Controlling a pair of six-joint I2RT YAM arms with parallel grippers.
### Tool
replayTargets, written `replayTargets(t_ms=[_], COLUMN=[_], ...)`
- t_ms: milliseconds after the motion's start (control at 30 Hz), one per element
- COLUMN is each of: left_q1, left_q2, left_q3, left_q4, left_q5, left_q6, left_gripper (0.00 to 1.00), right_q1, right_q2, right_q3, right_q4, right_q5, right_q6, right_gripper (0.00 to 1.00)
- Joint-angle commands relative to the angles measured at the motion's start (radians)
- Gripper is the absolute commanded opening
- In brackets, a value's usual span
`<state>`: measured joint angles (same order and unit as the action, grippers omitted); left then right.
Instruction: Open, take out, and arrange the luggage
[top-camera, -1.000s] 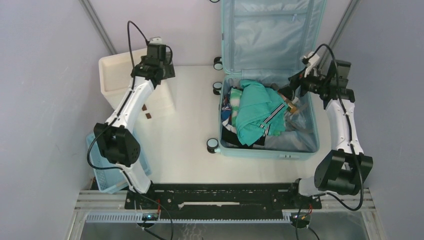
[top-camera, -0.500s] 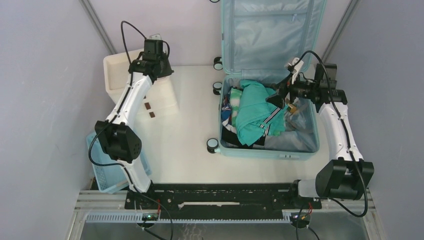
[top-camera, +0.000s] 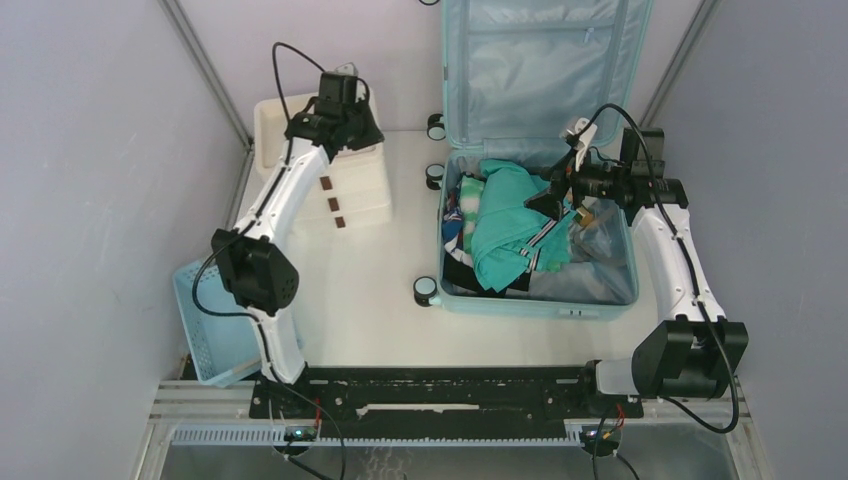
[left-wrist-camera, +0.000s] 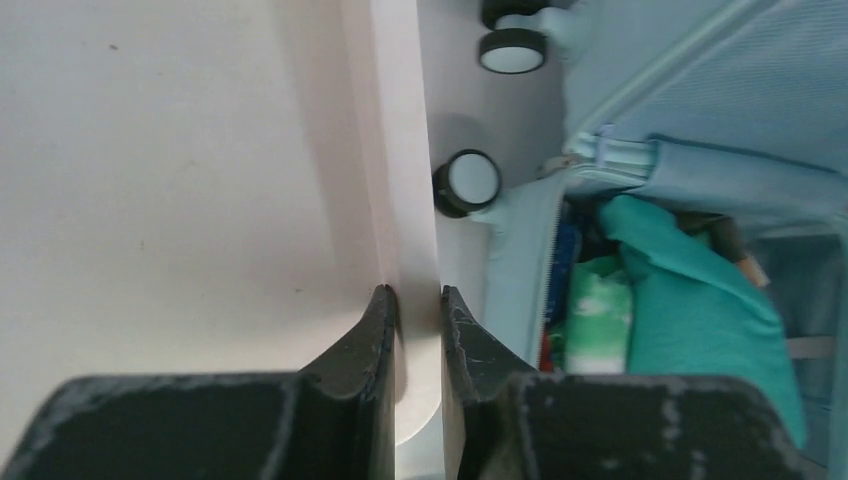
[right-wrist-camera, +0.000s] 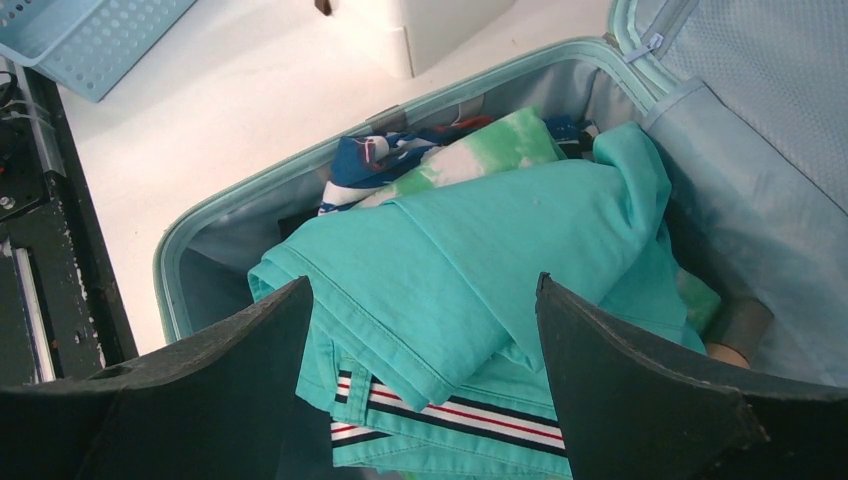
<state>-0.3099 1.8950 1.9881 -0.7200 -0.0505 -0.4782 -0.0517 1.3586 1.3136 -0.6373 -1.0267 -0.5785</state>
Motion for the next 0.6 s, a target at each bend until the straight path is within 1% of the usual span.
replayTargets(t_ms=[0, 100, 200, 267, 333, 433, 533, 567], left_q1=[-0.057, -0.071, -0.074, -0.073, -0.072, -0.072, -0.072, -0.073], left_q2=[0.064, 0.107, 0.103, 0.069, 0.011, -0.126, -0.301, -0.384], left_q3=[0.163, 0.228, 0.251, 0.249, 0.221, 0.067, -0.175, -0.264], left_q4=[0.135, 0.157, 0.212, 0.236, 0.256, 0.308, 0.365, 0.382], left_q5=[0.207, 0.217, 0.219, 0.189, 0.161, 0.131, 0.076, 0.057], left_q6=[-0.138, -0.176, -0.199, -0.175, -0.12, -0.013, 0.024, 0.023], left_gripper=[0.19, 0.29, 0.42, 0.5, 0.57, 0.59, 0.59, 0.59], right_q1=[0.008, 0.011, 0.012, 0.014, 0.017, 0.027, 0.037, 0.041], right_q2=[-0.016, -0.016, -0.016, -0.019, -0.02, -0.022, -0.024, -0.024], right_q3=[-0.003, -0.003, -0.003, -0.004, -0.004, -0.004, -0.004, -0.003], right_q4=[0.031, 0.032, 0.036, 0.038, 0.036, 0.033, 0.025, 0.023], right_q5=[-0.021, -0.023, -0.027, -0.03, -0.032, -0.033, -0.033, -0.033], right_q6=[-0.013, -0.011, -0.007, -0.005, -0.004, -0.012, -0.025, -0.026], right_gripper=[0.89, 0.89, 0.89, 0.89, 0.89, 0.89, 0.89, 0.89])
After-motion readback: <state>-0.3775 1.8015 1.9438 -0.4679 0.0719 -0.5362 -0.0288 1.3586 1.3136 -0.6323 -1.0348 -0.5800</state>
